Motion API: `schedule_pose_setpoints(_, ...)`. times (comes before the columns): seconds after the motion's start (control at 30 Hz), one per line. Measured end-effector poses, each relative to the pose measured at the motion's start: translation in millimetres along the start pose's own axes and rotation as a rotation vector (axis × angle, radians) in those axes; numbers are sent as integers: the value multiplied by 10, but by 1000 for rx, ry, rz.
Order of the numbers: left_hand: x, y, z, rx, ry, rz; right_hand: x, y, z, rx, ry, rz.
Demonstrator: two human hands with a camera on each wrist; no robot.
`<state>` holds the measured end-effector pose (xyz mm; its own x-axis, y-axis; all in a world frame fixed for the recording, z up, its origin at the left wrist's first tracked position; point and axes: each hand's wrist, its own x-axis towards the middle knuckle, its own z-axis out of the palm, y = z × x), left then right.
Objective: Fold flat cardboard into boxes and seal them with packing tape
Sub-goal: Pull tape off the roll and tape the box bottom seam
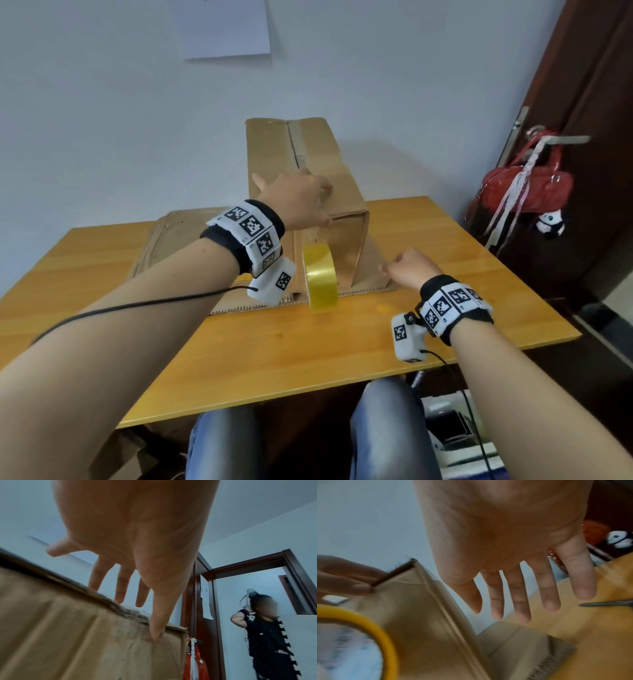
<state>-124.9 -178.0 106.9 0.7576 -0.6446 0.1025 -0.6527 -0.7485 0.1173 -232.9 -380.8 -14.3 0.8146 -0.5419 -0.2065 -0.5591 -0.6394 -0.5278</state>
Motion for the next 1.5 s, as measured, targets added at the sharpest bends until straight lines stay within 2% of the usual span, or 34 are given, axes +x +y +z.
schedule_pose_setpoints(0.13,-15,162,10,48,10,-29,196,402,72,-153,10,138)
schedule_pose_setpoints(0.27,29,269,32,22,29,-72,315,661,232,-370,-88,241)
schedule_pose_setpoints(0.33,71,306,54,6,44,-100,395,722,308,-396,-56,293)
schedule_pose_setpoints(0.47,148,355,107,15,55,-123,466,800,390,-329,33,324)
schedule_pose_setpoints(0.53,173,360,131,30,54,-109,491,826,389,-299,82,291)
schedule_pose_setpoints(0.73,165,208,78,-4,37,31,485,792,373,-8,169,294)
schedule_pose_setpoints(0.83,112,47,-14,-40,48,117,455,696,331,253,339,223)
schedule_pose_setpoints(0.93,44,-127,-79,-186,54,163,376,372,198,824,483,92)
schedule_pose_setpoints(1.03,48,-324,-79,-400,53,142,240,-104,-55,1271,638,-123)
schedule_pose_setpoints(1.1,62,-444,-57,-492,76,142,145,-398,-199,1412,643,-318)
schedule_pose_setpoints(1.17,74,-545,-14,-568,77,144,38,-635,-286,1453,593,-478)
schedule_pose_setpoints(1.27,67,-642,52,-663,63,153,-97,-862,-333,1415,495,-589)
schedule_pose_setpoints(1.5,85,-703,78,-687,59,164,-255,-936,-369,1324,393,-563)
